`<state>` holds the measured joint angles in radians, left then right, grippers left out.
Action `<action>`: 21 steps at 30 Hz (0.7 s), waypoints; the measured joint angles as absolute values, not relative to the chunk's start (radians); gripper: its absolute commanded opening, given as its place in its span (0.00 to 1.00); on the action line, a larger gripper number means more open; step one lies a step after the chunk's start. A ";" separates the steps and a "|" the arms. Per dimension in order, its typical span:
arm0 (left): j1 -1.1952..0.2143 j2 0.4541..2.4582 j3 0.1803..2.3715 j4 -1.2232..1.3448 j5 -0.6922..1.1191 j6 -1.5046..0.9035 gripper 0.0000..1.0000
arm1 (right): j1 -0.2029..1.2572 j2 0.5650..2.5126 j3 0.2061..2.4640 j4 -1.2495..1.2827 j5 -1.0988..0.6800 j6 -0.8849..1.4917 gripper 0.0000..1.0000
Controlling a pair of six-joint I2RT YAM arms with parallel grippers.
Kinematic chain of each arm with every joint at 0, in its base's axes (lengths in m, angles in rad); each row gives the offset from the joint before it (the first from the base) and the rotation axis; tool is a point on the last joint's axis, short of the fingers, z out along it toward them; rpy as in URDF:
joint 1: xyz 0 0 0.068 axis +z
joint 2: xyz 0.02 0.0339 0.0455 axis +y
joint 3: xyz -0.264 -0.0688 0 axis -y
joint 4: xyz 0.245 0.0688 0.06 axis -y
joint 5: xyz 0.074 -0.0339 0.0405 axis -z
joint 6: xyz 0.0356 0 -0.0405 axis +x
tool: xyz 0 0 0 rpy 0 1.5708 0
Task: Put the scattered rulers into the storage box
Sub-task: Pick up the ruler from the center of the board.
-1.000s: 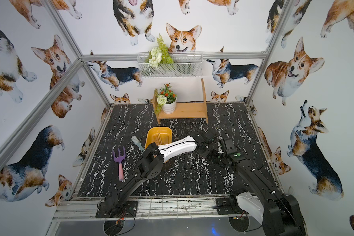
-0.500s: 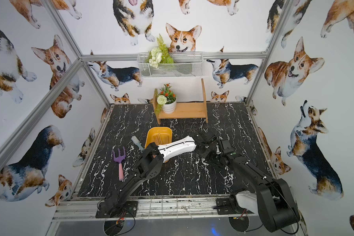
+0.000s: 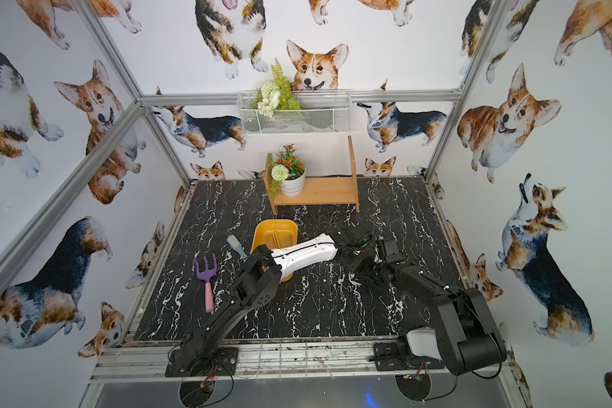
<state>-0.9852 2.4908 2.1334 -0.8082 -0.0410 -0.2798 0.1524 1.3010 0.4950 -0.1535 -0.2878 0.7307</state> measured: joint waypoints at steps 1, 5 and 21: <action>-0.985 2.490 2.133 -0.807 -0.040 -0.280 0.18 | 0.139 1.308 0.491 -0.137 -0.299 0.731 0.33; -0.983 2.490 2.131 -0.805 -0.035 -0.280 0.18 | 0.109 1.349 0.489 -0.065 -0.344 0.731 0.31; -0.978 2.482 2.114 -0.782 -0.044 -0.272 0.17 | 0.103 1.407 0.471 0.071 -0.402 0.758 0.12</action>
<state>-0.9775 2.4817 2.1139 -0.7822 -0.0444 -0.2722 0.1032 1.4067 0.4713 0.0708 -0.4023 0.7578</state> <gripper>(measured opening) 0.176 0.160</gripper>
